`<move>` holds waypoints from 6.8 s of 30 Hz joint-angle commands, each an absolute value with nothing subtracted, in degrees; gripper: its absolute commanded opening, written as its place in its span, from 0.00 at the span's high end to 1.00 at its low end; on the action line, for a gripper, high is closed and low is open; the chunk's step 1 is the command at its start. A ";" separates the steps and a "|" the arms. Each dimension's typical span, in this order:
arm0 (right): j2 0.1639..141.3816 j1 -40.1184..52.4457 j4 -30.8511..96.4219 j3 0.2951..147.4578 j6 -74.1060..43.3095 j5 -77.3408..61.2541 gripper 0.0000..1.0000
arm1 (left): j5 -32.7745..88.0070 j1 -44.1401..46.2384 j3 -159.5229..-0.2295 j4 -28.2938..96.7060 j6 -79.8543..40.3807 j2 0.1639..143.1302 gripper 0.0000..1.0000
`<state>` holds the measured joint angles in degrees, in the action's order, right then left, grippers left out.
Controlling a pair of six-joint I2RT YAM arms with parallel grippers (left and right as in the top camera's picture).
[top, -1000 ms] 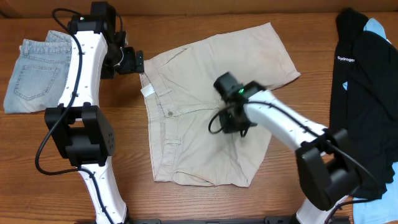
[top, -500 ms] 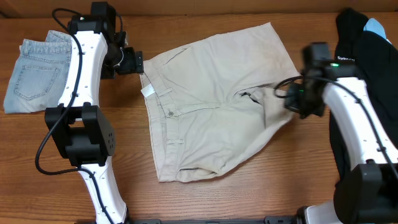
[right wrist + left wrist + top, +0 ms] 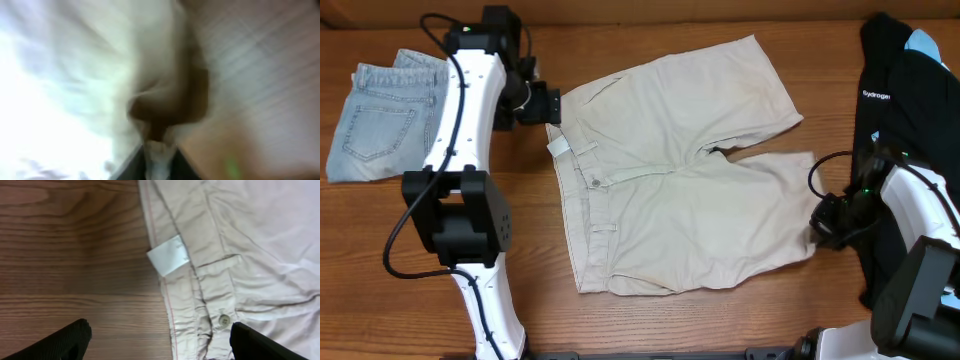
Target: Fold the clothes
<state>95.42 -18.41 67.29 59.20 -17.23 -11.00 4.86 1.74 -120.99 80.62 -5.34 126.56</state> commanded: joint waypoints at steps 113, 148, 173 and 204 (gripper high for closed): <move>77.62 3.75 61.71 48.66 -36.84 -12.10 0.17 | -4.40 7.42 -39.53 40.36 -66.30 89.36 0.96; 74.89 1.13 57.67 50.92 -33.89 -9.87 0.96 | -11.42 7.35 -71.05 70.94 -50.50 88.79 0.96; 78.81 -8.99 66.11 83.29 -15.16 -10.20 0.96 | -17.30 7.51 -81.38 88.53 -56.36 77.78 0.96; 113.43 3.66 18.11 83.29 -15.86 -11.42 0.48 | -31.00 -1.34 -76.25 44.75 -51.81 103.48 0.13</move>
<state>111.39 4.60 20.05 81.65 -16.19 -16.43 -23.57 3.70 -76.40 44.18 -52.64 103.26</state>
